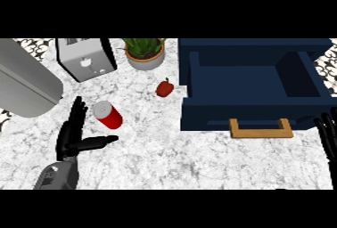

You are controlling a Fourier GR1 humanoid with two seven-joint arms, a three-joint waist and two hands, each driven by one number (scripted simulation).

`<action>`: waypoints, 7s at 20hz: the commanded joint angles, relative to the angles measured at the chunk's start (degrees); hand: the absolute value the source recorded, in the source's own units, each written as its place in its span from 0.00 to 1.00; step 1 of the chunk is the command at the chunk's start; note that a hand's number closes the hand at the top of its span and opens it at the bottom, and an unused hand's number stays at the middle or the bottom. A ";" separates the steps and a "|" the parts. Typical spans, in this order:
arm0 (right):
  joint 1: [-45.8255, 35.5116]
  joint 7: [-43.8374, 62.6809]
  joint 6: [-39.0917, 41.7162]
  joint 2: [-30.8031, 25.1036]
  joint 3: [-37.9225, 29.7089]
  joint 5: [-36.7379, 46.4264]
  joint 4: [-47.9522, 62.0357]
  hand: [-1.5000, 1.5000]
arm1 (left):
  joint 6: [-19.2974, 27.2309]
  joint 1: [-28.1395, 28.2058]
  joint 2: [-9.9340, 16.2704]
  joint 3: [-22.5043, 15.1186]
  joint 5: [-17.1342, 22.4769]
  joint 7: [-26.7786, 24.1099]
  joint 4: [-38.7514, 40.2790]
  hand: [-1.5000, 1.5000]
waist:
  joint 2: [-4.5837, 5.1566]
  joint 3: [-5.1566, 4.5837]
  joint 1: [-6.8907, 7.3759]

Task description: Pick up the can, place it into the drawer and close the drawer

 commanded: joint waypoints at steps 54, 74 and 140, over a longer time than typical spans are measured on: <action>5.72 0.27 4.10 -1.63 -6.03 -8.47 -5.75 0.00 | -5.78 -5.03 1.43 -0.90 8.26 -2.87 0.77 1.00 | -0.31 0.08 0.58; 5.05 1.86 1.88 0.78 -3.16 -6.26 -7.61 0.00 | 7.08 -20.47 -5.68 -13.87 -0.10 28.13 -24.10 1.00 | -0.06 0.04 -0.38; -7.29 4.56 0.50 -0.93 -0.92 -2.01 -1.81 0.00 | 34.88 -69.81 -6.56 -44.61 25.92 16.87 35.36 0.00 | 1.94 0.22 -7.59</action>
